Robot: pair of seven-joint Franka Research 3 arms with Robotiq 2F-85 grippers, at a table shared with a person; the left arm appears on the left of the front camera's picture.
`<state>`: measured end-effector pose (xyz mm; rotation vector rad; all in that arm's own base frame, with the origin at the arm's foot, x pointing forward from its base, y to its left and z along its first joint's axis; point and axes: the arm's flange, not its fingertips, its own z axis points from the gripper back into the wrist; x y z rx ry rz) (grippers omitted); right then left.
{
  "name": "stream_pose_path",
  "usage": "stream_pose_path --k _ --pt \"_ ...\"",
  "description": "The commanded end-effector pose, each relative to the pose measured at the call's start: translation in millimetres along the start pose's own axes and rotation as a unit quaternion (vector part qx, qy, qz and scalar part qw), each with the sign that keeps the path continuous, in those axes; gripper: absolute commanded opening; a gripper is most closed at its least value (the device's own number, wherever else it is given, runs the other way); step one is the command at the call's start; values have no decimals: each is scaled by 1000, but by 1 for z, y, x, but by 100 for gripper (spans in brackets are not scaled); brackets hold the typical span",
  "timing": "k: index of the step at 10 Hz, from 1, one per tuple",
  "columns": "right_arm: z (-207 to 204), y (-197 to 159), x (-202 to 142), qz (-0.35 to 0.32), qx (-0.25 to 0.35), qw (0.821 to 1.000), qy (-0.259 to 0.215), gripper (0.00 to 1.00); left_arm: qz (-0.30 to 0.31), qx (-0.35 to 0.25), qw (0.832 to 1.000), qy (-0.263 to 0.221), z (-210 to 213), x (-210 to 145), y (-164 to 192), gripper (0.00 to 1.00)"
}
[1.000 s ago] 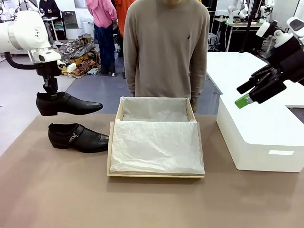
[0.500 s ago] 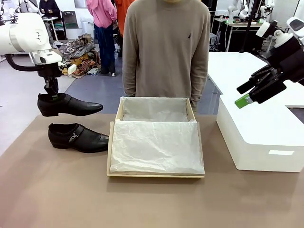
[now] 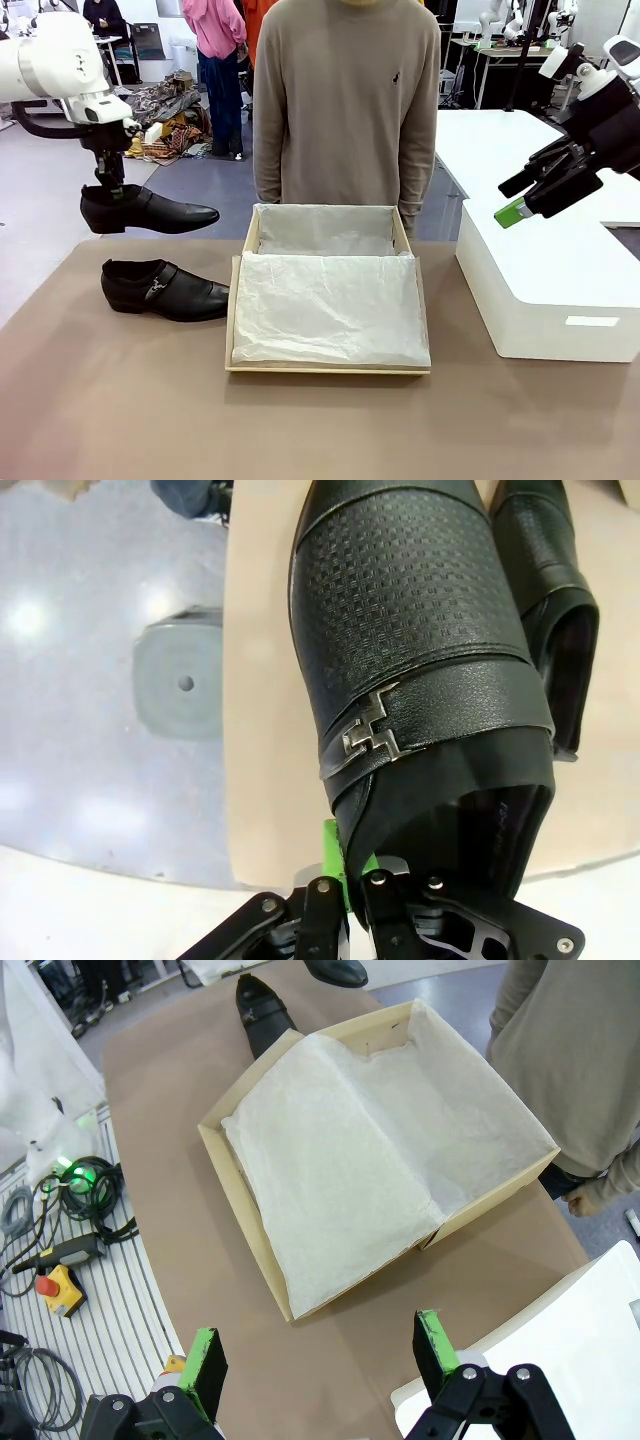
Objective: Pack the shoes into the box.
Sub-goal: Place one shoe of the Shoes into the Shoes Box.
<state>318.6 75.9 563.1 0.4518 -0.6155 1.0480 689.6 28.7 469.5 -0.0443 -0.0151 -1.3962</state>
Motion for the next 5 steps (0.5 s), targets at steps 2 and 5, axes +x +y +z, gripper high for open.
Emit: stream_pose_path --k 2,5 --pt "-1 0 2 4 8 1000 -12 100 4 8 1000 19 30 14 -9 0" --pt "-1 0 2 4 8 1000 -12 100 2 12 1000 13 54 33 -22 0"
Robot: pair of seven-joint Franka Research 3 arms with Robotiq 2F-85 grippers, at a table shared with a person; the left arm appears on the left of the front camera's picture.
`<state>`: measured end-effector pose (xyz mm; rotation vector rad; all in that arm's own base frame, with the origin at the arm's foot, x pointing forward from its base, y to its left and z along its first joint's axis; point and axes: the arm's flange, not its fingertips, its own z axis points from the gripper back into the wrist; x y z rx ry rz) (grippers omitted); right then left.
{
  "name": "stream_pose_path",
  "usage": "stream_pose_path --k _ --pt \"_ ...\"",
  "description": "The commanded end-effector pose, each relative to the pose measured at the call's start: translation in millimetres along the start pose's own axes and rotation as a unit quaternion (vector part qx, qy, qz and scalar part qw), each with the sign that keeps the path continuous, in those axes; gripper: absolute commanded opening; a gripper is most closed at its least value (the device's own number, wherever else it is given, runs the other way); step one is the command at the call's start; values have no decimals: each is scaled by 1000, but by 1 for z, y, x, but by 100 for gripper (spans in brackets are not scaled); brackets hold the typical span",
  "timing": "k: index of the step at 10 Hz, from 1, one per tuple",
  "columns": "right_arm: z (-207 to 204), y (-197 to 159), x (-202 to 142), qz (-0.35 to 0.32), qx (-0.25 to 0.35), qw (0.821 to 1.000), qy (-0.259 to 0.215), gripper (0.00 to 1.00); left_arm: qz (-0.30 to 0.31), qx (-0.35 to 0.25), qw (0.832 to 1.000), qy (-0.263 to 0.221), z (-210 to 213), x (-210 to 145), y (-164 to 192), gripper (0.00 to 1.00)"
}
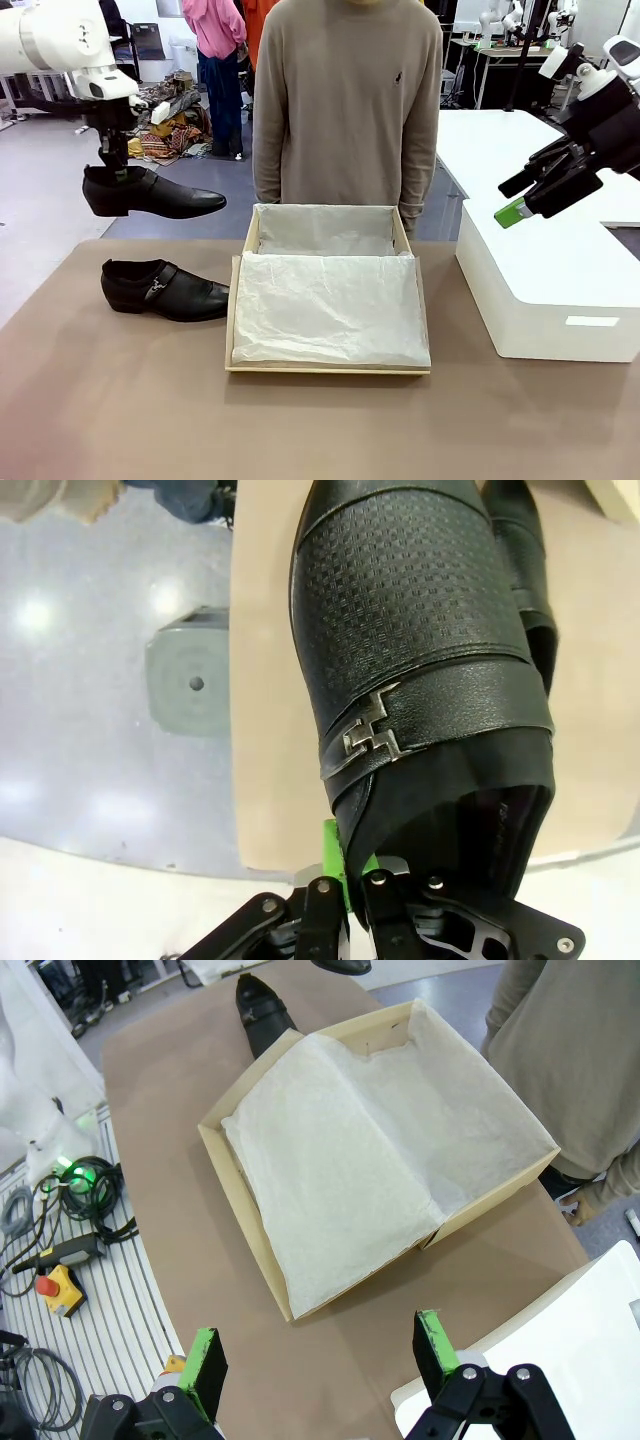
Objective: Pack the shoes into the box.
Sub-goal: Place one shoe of the Shoes into the Shoes Box.
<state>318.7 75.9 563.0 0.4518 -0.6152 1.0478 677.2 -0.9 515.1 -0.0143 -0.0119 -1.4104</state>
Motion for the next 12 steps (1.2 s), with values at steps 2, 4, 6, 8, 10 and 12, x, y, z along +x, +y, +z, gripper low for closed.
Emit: stream_pose_path --k 2,4,6,8,10,12 --pt "-1 0 2 4 8 1000 -12 100 -1 6 1000 4 20 19 -15 0" --pt "-1 0 2 4 8 1000 -12 100 -26 -1 1000 2 29 28 -25 0" --pt "-1 0 2 4 8 1000 -12 100 -13 7 1000 -1 19 24 -12 0" --pt "-1 0 2 4 8 1000 -12 100 -13 7 1000 -1 19 24 -12 0" --pt "-1 0 2 4 8 1000 -12 100 -14 -1 1000 0 13 26 -12 0" --pt "-1 0 2 4 8 1000 -12 100 7 15 1000 -13 32 52 -26 0"
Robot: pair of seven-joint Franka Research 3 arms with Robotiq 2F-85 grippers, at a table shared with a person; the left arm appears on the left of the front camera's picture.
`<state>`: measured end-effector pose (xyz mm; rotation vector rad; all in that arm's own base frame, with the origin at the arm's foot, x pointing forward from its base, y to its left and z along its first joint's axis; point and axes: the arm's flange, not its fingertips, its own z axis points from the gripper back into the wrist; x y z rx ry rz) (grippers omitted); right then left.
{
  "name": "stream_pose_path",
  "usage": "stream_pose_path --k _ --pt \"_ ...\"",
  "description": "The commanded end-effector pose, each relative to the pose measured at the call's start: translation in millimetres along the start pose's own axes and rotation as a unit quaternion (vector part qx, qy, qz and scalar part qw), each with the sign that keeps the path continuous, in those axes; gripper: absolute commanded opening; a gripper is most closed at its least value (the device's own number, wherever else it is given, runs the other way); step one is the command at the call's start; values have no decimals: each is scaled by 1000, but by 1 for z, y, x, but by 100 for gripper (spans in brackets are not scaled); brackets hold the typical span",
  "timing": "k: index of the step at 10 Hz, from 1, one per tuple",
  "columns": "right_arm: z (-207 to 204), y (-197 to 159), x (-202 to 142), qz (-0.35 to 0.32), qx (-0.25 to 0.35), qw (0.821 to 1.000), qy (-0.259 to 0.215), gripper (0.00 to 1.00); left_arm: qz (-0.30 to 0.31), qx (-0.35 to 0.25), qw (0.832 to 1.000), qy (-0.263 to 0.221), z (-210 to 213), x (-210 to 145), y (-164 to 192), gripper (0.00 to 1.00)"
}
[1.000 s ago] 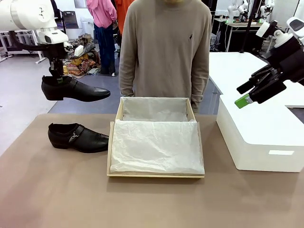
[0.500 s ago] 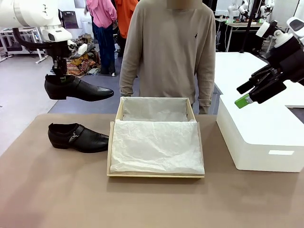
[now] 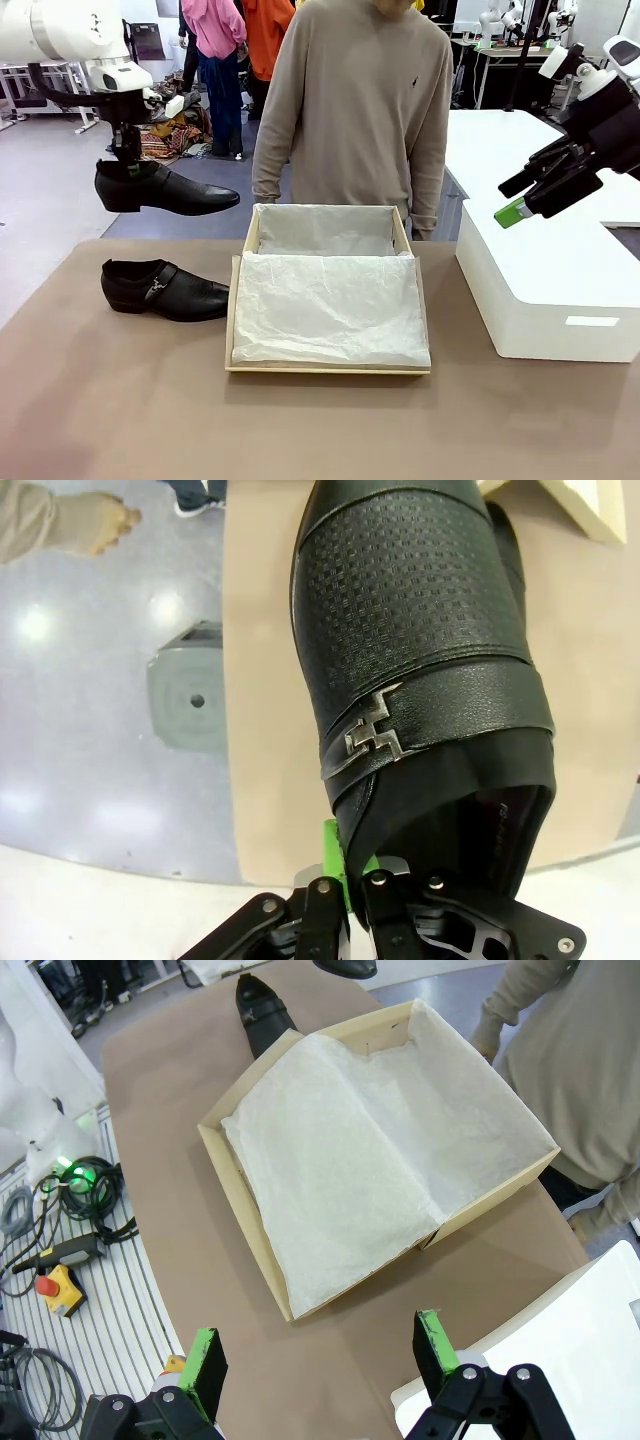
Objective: Pack the shoes into the box.
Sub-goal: Place one shoe of the Shoes into the Shoes Box.
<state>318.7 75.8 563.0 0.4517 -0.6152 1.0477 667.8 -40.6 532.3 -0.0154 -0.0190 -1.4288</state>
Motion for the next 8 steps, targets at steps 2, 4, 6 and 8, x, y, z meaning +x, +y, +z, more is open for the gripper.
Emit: stream_pose_path --k 2,4,6,8 --pt "-1 0 2 4 8 1000 -12 100 8 21 1000 -15 33 44 -24 0" --pt "-1 0 2 4 8 1000 -12 100 4 15 1000 -22 47 78 -34 0" --pt "-1 0 2 4 8 1000 -12 100 0 20 999 -26 54 113 -40 0" --pt "-1 0 2 4 8 1000 -12 100 -20 22 999 -32 52 148 -47 0"
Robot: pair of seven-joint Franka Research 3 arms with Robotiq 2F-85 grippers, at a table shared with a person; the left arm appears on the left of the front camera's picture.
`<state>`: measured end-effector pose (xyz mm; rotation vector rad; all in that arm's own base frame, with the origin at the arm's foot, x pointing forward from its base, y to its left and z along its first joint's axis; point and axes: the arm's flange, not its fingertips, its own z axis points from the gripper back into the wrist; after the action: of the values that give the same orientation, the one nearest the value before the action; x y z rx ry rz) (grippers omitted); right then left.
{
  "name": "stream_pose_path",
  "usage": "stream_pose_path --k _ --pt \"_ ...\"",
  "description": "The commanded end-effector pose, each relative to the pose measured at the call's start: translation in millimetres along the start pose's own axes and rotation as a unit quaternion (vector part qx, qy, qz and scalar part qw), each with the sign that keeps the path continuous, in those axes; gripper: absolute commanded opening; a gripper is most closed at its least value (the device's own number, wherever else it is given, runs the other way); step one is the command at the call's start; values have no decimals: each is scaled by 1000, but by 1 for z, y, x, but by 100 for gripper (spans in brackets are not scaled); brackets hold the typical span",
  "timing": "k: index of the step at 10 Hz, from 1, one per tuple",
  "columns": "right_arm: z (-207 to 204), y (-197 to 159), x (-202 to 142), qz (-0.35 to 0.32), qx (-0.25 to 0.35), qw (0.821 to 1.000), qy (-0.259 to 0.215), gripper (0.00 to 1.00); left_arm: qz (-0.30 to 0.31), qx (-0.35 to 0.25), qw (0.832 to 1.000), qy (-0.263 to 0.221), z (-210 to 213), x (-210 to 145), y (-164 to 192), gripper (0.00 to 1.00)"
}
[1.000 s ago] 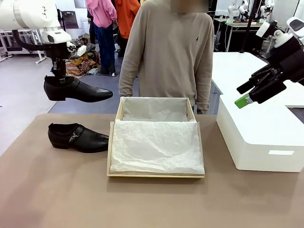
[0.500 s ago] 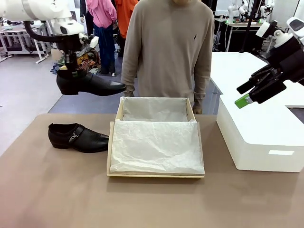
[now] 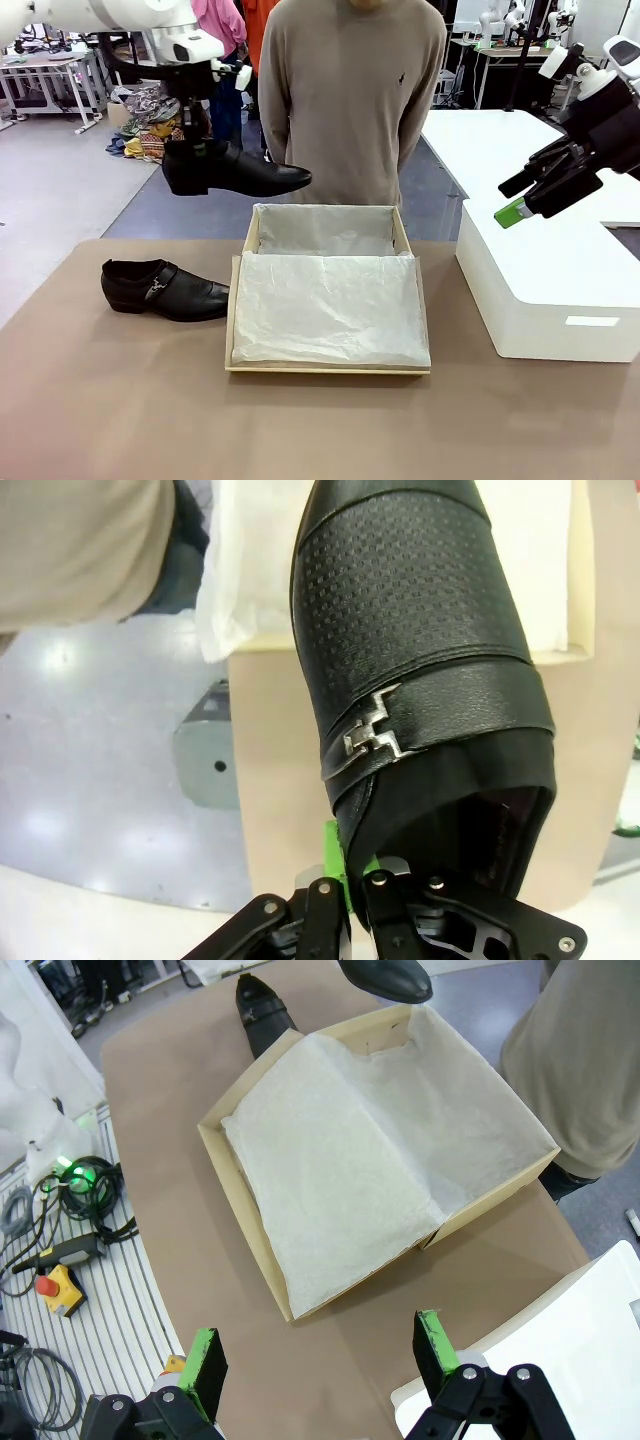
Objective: Pack the shoes into the box.
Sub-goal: Place one shoe of the Shoes into the Shoes Box.
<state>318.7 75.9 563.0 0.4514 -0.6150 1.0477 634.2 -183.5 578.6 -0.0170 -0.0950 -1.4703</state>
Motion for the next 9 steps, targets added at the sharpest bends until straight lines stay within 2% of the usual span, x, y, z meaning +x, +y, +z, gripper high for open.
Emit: stream_pose_path --k 1,4,9 --pt "-1 0 2 4 8 1000 -12 100 -8 -1 1000 -8 3 23 5 0" --pt "-1 0 2 4 8 1000 -12 100 -18 -21 999 -17 -7 43 5 0" --pt "-1 0 2 4 8 1000 -12 100 -28 -12 1000 -7 -19 42 -3 0"
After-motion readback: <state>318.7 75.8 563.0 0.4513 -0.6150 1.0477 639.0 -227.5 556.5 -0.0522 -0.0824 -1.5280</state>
